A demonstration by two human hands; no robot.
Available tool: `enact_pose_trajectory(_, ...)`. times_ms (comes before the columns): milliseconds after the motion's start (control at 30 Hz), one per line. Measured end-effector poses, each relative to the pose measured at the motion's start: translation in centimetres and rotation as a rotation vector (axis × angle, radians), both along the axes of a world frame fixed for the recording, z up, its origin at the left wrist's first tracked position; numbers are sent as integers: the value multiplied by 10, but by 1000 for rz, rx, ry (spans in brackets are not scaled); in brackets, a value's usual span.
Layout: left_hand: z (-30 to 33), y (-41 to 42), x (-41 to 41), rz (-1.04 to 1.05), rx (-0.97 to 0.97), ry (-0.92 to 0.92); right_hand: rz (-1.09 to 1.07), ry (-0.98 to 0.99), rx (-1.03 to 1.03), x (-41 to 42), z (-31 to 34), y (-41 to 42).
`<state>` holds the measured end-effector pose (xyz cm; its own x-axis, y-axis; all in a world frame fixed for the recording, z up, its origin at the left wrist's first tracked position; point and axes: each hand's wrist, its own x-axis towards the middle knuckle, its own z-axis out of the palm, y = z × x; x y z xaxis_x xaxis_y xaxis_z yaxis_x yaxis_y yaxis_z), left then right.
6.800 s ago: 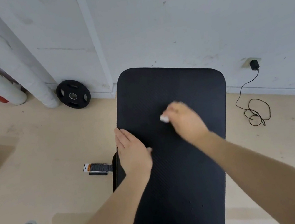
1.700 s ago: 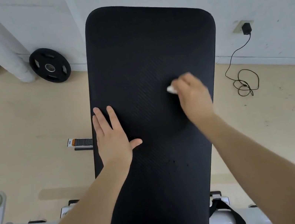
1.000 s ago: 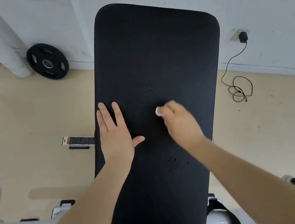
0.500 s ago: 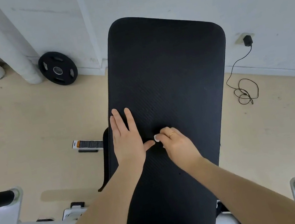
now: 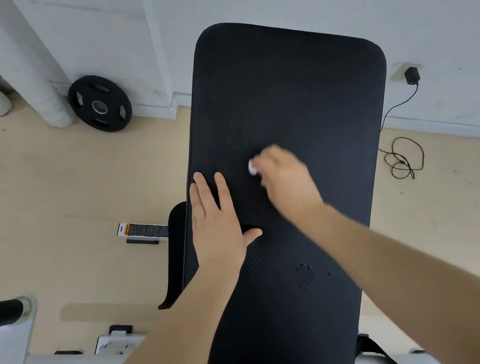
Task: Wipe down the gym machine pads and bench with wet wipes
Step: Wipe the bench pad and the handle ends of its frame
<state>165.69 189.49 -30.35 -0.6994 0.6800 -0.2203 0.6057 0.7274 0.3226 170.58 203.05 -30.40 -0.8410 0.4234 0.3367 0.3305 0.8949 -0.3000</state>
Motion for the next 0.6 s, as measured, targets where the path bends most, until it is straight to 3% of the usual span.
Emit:
enact_pose_trajectory(200,7,-29,-34,-269,-80,61,198,-172,-34,29,-13,-30)
enact_pose_trajectory(333,1,-41,-47,-379,-62,151,-24,-49,30,-29,17,15)
enact_pose_trajectory(433,-6,-41,-46,-348,-34,195,-187,-1,-40,-64,28,35)
enact_pose_trajectory(500,-8,-42,-46,-350,-7,181,-183,22,-34,-66,25,31)
enact_pose_trajectory(600,-9,-43,-50,-381,6,97,-8,-26,4,-39,10,-5)
